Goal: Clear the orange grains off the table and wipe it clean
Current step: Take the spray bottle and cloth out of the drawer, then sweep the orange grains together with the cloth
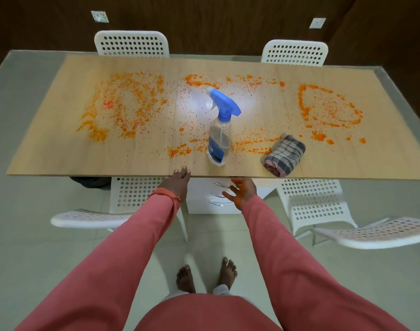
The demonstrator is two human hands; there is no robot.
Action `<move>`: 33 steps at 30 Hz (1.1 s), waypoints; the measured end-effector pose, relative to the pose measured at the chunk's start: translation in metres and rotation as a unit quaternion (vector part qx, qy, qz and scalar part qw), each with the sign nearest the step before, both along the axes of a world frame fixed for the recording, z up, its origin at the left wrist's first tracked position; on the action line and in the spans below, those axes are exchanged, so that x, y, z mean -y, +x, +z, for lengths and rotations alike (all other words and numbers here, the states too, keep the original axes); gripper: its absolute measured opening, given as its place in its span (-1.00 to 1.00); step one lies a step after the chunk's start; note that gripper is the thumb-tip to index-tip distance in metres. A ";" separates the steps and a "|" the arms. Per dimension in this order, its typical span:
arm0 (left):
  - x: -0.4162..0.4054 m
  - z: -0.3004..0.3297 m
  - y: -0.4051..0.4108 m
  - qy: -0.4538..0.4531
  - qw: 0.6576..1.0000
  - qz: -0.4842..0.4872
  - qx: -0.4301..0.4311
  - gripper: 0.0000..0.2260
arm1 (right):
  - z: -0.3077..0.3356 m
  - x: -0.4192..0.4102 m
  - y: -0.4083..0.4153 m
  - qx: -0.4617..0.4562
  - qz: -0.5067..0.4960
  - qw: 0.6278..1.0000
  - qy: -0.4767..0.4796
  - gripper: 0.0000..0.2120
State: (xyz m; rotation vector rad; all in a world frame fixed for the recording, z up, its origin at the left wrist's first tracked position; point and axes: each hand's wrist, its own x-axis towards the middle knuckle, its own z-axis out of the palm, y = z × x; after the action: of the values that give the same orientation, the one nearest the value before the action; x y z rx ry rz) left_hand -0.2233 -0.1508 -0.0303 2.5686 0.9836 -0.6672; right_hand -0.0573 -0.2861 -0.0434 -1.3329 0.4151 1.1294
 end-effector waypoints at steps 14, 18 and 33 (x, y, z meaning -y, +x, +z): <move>0.055 0.005 0.045 -0.007 0.987 -0.049 0.153 -0.42 | 0.005 0.052 0.045 0.132 -0.144 0.977 -0.082 -0.58; 0.069 0.007 0.091 -0.005 0.977 -0.094 0.192 -0.40 | 0.013 0.058 0.085 0.161 -0.158 0.964 -0.143 -0.38; 0.080 -0.002 0.224 -0.024 0.922 0.080 0.377 -0.67 | 0.037 0.056 0.166 0.284 -0.094 0.935 -0.189 -0.80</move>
State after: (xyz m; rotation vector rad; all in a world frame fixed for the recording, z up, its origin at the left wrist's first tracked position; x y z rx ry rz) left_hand 0.0005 -0.2304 -0.0321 2.3303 0.8548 0.3359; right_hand 0.1092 -0.3424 -0.0060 -1.8390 0.3266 0.4749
